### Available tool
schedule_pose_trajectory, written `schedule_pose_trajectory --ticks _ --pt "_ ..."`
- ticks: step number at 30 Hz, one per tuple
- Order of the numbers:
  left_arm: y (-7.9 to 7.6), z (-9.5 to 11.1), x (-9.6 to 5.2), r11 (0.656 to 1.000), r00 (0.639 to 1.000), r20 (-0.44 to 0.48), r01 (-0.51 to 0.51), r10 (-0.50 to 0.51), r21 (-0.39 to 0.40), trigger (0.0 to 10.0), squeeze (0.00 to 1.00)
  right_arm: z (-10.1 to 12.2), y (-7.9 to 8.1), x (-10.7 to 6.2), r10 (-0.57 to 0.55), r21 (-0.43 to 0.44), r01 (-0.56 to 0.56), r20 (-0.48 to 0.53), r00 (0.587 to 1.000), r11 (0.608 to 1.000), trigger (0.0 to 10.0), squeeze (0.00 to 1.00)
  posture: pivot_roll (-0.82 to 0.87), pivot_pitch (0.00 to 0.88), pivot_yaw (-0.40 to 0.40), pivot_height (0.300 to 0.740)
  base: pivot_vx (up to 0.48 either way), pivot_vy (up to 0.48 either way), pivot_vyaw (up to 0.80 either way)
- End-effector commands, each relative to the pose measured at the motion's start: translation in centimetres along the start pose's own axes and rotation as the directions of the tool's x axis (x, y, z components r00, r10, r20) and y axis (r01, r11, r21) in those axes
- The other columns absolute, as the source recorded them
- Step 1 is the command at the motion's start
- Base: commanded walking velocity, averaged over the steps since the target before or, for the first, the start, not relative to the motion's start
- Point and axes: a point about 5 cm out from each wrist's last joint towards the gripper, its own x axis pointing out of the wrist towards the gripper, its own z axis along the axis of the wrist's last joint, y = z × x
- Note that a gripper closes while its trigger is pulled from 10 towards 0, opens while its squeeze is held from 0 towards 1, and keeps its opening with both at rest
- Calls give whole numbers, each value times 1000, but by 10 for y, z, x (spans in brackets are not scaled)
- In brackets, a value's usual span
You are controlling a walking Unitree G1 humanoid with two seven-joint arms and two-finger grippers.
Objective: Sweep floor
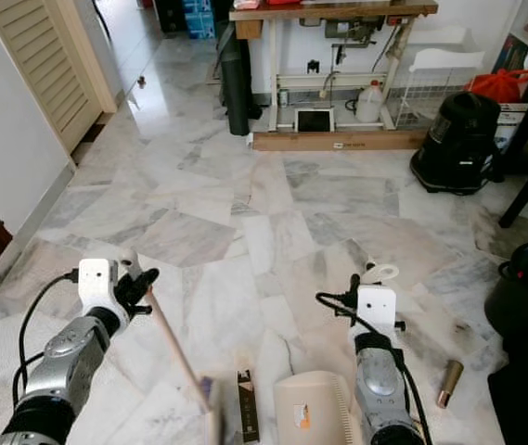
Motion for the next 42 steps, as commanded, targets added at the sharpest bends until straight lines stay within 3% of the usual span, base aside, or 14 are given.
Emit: schedule_pose_trajectory --ticks 1,9,14,17,20,22,26,29,31,32,35,37,40,42 --pt "-2 -4 2 995 999 -30 36 -39 -88 10000 0 3 2 1 5 1 -5 18 1000 1000 10000 0 59 4 63 740 0 0 0" --pt "-5 -4 5 977 990 -62 110 -123 -185 10000 0 4 2 2 7 2 -7 17 1000 1000 10000 0 60 3 61 740 0 0 0" --pt "-5 17 7 929 978 3 199 -209 -313 10000 0 6 3 6 12 4 -12 14 1000 1000 10000 0 67 0 57 740 0 0 0" --pt "-6 22 8 916 974 25 220 -224 -335 10000 0 7 3 6 13 6 -13 15 1000 1000 10000 0 69 0 55 740 0 0 0" --pt "-13 41 7 871 952 102 304 -287 -386 10000 0 10 6 10 17 13 -17 15 1000 1000 10000 0 84 0 52 740 0 0 0" --pt "-13 49 5 862 946 130 325 -298 -389 10000 0 12 8 12 19 16 -19 14 1000 1000 10000 0 91 0 51 740 0 0 0" --pt "-6 57 2 890 953 148 300 -264 -344 10000 0 14 11 14 22 22 -22 13 1000 1000 10000 0 93 0 50 740 0 0 0" --pt "5 70 -1 945 968 191 211 -165 -252 10000 0 16 12 16 25 27 -26 17 1000 999 10000 0 94 0 47 740 0 0 0" --pt "9 84 -4 976 965 235 156 -117 -154 10000 0 18 12 18 21 39 -22 17 1000 999 10000 0 93 0 45 740 0 0 0" --pt "10 105 -10 993 947 311 100 -77 -58 10000 0 19 12 20 8 71 -9 14 1000 997 10000 0 93 0 45 740 0 0 0" --pt "10 120 -15 998 926 373 62 -49 -21 10000 0 20 10 21 0 82 -1 14 1000 997 10000 0 94 0 44 740 0 0 0" --pt "12 141 -22 998 883 469 -51 24 44 10000 0 21 4 24 -43 156 43 -3 999 987 10000 0 95 0 46 740 0 0 0" --pt "14 150 -27 986 855 515 -126 52 110 10000 0 22 -2 26 -70 196 70 -6 998 978 10000 0 87 0 47 740 0 0 0" --pt "16 151 -28 983 846 528 -155 79 101 10000 0 22 -4 25 -78 206 76 -1 997 976 10000 0 86 0 47 740 0 0 0"
